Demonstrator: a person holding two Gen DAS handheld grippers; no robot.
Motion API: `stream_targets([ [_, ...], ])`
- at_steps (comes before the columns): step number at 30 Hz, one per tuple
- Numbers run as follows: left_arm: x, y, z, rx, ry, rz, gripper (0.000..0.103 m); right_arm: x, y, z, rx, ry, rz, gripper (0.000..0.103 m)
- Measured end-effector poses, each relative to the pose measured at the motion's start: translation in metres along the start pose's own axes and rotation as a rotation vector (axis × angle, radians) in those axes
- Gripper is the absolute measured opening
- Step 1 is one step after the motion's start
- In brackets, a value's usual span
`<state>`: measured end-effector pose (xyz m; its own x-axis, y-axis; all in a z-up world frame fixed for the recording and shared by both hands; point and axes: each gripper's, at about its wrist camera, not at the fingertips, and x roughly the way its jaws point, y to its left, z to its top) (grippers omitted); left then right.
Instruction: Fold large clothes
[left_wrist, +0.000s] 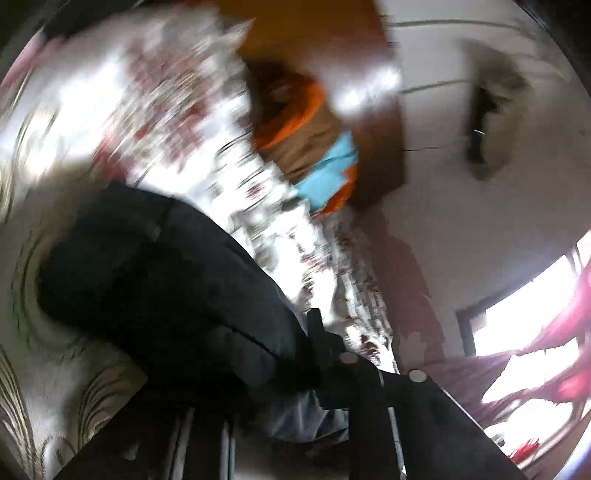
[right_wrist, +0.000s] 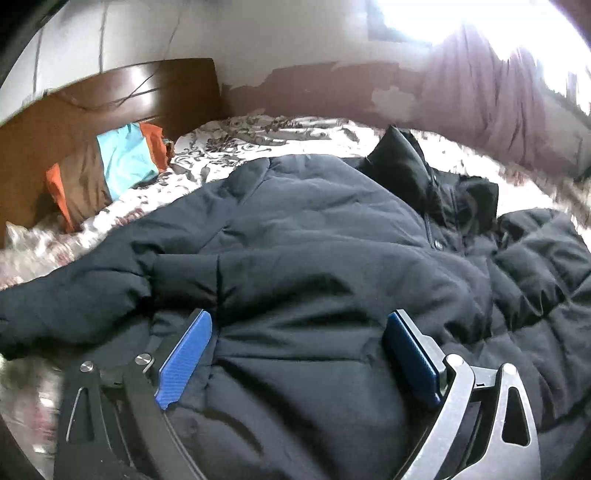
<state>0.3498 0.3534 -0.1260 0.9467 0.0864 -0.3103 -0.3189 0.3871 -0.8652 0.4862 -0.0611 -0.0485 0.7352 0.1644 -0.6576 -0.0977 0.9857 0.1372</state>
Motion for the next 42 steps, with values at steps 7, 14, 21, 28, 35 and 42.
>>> stream_targets([
  [7, -0.052, -0.123, -0.011, 0.377, -0.126, -0.195, 0.010, -0.048, -0.053, 0.002, 0.077, 0.007, 0.104, 0.093],
  [14, -0.087, -0.258, -0.088, 0.709, 0.004, -0.397, 0.010, -0.093, -0.150, -0.018, 0.212, 0.048, 0.149, 0.093],
  [21, -0.078, -0.327, -0.192, 0.892, 0.299, -0.505, 0.010, -0.131, -0.239, -0.046, 0.372, 0.022, 0.224, 0.093],
  [28, -0.051, -0.321, -0.306, 0.985, 0.648, -0.506, 0.011, -0.133, -0.291, -0.074, 0.573, 0.026, 0.371, 0.093],
  [35, -0.012, -0.274, -0.381, 1.026, 1.030, -0.389, 0.025, -0.111, -0.288, -0.101, 0.656, 0.075, 0.474, 0.094],
  [42, -0.009, -0.234, -0.405, 0.960, 1.169, -0.401, 0.098, -0.100, -0.268, -0.094, 0.533, 0.132, 0.380, 0.094],
])
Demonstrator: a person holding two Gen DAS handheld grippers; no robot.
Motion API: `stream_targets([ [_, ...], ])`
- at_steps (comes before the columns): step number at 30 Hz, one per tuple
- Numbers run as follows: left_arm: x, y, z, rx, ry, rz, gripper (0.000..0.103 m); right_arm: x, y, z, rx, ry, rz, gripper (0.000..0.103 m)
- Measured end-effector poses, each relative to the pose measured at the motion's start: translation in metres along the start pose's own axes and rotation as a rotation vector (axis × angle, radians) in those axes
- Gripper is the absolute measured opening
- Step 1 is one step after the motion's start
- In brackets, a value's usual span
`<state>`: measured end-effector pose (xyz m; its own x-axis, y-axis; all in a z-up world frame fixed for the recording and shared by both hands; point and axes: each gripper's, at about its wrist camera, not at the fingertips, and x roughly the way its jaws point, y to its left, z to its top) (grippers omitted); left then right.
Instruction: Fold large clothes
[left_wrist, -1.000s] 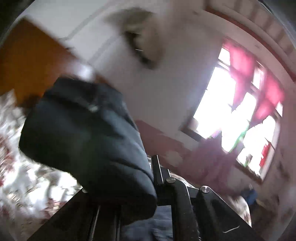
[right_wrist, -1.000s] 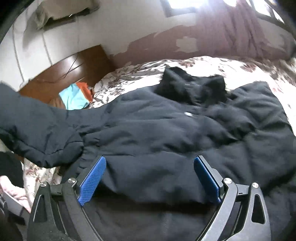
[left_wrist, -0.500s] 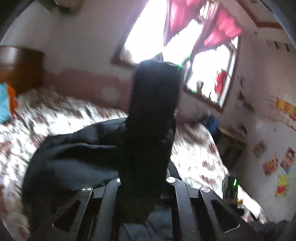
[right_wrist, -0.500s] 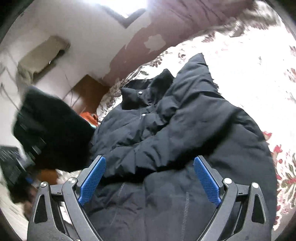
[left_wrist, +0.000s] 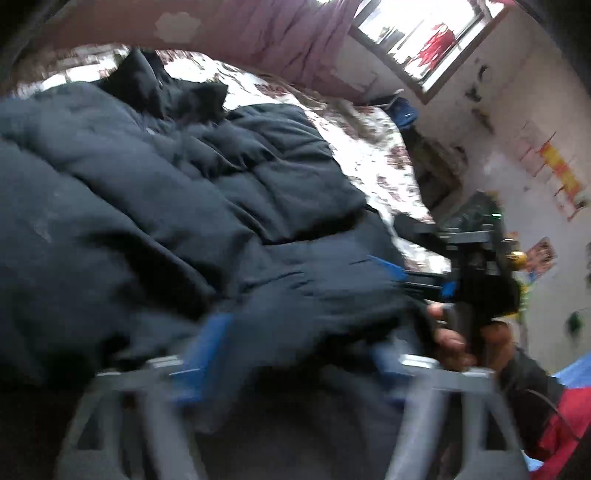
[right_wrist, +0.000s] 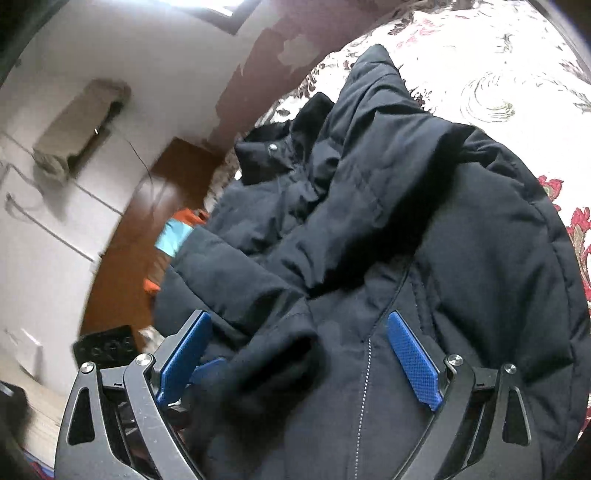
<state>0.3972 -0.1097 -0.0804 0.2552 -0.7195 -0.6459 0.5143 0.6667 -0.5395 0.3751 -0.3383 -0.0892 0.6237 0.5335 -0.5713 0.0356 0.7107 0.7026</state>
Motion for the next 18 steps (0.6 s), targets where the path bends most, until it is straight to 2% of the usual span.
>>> stream_targets([
  [2, -0.001, -0.003, -0.008, -0.003, -0.016, -0.021, 0.098, 0.004, 0.010, -0.002, -0.066, 0.021, -0.054, 0.094],
  [7, -0.019, 0.004, -0.025, -0.041, -0.018, 0.018, 0.098, 0.014, 0.028, -0.017, -0.273, 0.068, -0.238, 0.094],
  [10, -0.039, 0.010, -0.038, -0.078, -0.072, 0.091, 0.098, 0.027, 0.043, -0.023, -0.382, 0.086, -0.373, 0.093],
  [11, -0.049, 0.013, -0.046, -0.096, -0.099, 0.150, 0.098, 0.031, 0.049, -0.025, -0.417, 0.093, -0.416, 0.090],
  [12, -0.055, 0.014, -0.050, -0.105, -0.114, 0.209, 0.098, 0.031, 0.053, -0.025, -0.439, 0.095, -0.433, 0.082],
  [13, -0.061, 0.017, -0.054, -0.109, -0.124, 0.275, 0.098, 0.031, 0.057, -0.025, -0.456, 0.090, -0.445, 0.080],
  [14, -0.070, 0.019, -0.059, -0.111, -0.133, 0.323, 0.098, 0.029, 0.058, -0.024, -0.459, 0.087, -0.437, 0.071],
  [15, -0.081, 0.022, -0.063, -0.120, -0.150, 0.349, 0.098, 0.025, 0.058, -0.021, -0.440, 0.096, -0.387, 0.051],
  [16, -0.090, 0.024, -0.067, -0.129, -0.163, 0.355, 0.098, 0.024, 0.056, -0.019, -0.401, 0.111, -0.336, 0.046],
  [18, -0.110, 0.028, -0.072, -0.148, -0.191, 0.385, 0.098, 0.019, 0.053, -0.018, -0.377, 0.111, -0.313, 0.039],
])
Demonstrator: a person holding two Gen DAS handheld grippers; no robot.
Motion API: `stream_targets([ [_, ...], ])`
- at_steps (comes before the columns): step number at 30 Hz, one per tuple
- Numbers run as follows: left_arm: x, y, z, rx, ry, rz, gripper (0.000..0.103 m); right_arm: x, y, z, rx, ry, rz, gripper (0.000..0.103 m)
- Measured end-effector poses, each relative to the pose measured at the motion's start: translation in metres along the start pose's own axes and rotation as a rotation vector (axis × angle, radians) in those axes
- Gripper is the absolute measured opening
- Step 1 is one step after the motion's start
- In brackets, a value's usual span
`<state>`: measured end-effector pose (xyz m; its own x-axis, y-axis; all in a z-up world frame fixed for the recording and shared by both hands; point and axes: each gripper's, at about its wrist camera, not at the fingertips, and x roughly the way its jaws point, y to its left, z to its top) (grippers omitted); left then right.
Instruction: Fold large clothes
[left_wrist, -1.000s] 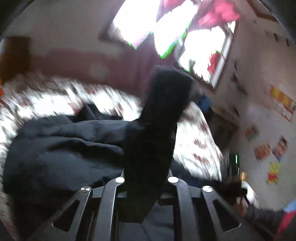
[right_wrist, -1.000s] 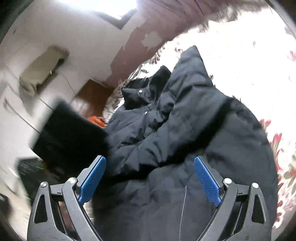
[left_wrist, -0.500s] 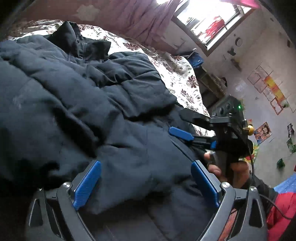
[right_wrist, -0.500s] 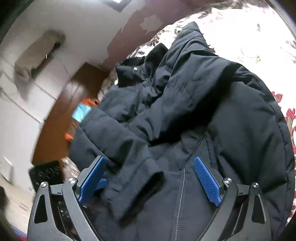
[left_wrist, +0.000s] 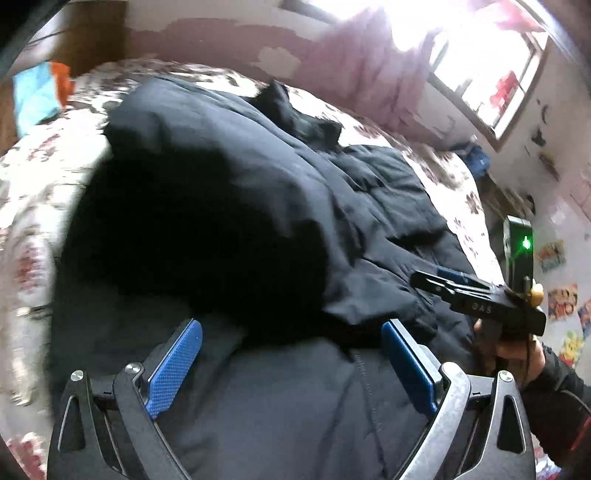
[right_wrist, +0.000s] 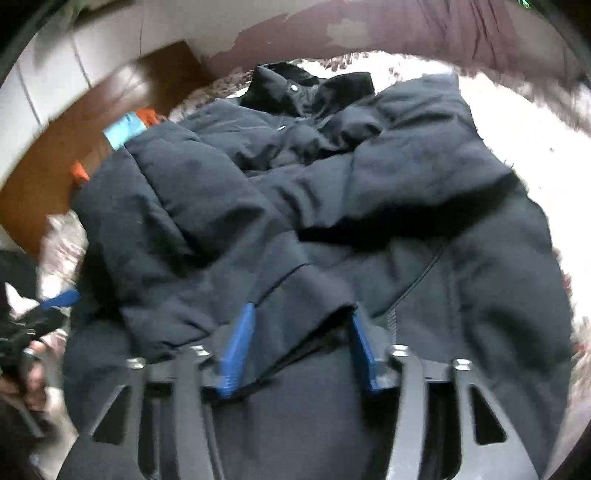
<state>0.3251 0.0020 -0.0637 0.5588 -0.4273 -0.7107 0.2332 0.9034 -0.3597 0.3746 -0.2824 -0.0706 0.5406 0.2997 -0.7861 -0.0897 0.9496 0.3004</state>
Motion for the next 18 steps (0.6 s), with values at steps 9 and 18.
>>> stream_targets([
  [9, -0.033, 0.039, 0.020, -0.017, -0.052, 0.162, 0.098, -0.058, -0.014, 0.026, 0.015, -0.190, -0.011, 0.004],
  [18, -0.038, 0.044, 0.056, -0.001, -0.107, 0.238, 0.098, -0.088, -0.029, 0.089, -0.070, -0.386, -0.293, 0.004],
])
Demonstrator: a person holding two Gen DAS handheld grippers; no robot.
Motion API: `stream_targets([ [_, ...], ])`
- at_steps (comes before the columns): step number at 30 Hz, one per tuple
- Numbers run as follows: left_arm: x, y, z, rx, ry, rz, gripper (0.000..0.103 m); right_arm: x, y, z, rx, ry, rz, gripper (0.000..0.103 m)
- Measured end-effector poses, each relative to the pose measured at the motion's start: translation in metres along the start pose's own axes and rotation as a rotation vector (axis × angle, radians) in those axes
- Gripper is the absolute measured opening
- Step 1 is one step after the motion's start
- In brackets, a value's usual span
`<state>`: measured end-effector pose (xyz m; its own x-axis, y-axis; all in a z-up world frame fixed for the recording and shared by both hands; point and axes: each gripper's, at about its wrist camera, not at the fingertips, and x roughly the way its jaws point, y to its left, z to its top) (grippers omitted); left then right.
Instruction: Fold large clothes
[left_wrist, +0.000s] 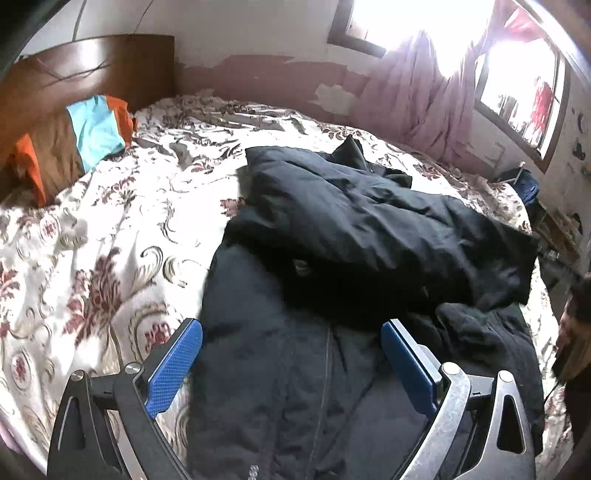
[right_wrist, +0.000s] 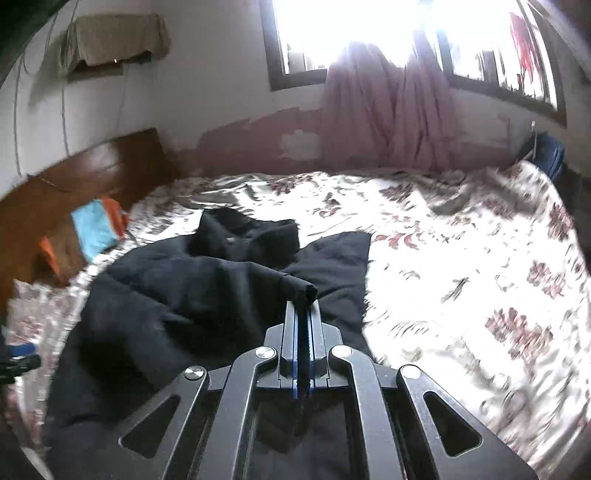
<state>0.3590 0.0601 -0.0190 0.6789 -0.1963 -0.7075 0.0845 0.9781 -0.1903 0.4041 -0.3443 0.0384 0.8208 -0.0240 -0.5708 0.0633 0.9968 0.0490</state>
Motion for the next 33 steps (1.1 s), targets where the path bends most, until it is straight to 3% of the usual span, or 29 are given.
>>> stream_targets([
  [3, 0.011, -0.005, 0.002, 0.010, 0.011, 0.025, 0.098, 0.033, 0.007, -0.014, -0.047, 0.106, -0.047, 0.005],
  [5, 0.021, -0.006, 0.001, 0.003, 0.030, 0.030, 0.098, 0.048, 0.004, -0.023, -0.027, 0.174, -0.050, 0.012],
  [7, 0.030, -0.006, -0.001, -0.008, 0.046, 0.031, 0.098, 0.046, 0.004, -0.025, -0.002, 0.161, -0.055, 0.022],
  [9, 0.038, -0.006, 0.006, -0.023, 0.056, 0.017, 0.098, 0.041, 0.010, -0.015, 0.003, 0.098, -0.037, 0.051],
  [10, 0.040, -0.008, 0.011, -0.024, 0.047, 0.011, 0.098, 0.039, 0.015, -0.010, -0.004, 0.067, -0.020, 0.056],
  [14, 0.054, -0.034, 0.051, 0.038, -0.029, 0.006, 0.098, 0.053, 0.048, 0.001, -0.117, 0.073, 0.082, 0.057],
  [17, 0.071, -0.059, 0.077, 0.063, -0.049, -0.023, 0.098, 0.082, 0.072, -0.006, -0.193, 0.137, 0.152, 0.057],
  [20, 0.097, -0.080, 0.091, 0.065, -0.035, -0.034, 0.098, 0.111, 0.077, -0.024, -0.196, 0.221, 0.158, 0.057],
  [24, 0.134, -0.097, 0.081, 0.132, 0.022, 0.025, 0.098, 0.134, 0.073, -0.048, -0.165, 0.296, 0.173, 0.058],
  [29, 0.151, -0.117, 0.039, 0.372, -0.064, 0.163, 0.102, 0.137, 0.087, -0.057, -0.220, 0.285, 0.136, 0.061],
  [33, 0.157, -0.122, 0.032, 0.393, -0.082, 0.216, 0.102, 0.139, 0.088, -0.064, -0.225, 0.275, 0.126, 0.061],
])
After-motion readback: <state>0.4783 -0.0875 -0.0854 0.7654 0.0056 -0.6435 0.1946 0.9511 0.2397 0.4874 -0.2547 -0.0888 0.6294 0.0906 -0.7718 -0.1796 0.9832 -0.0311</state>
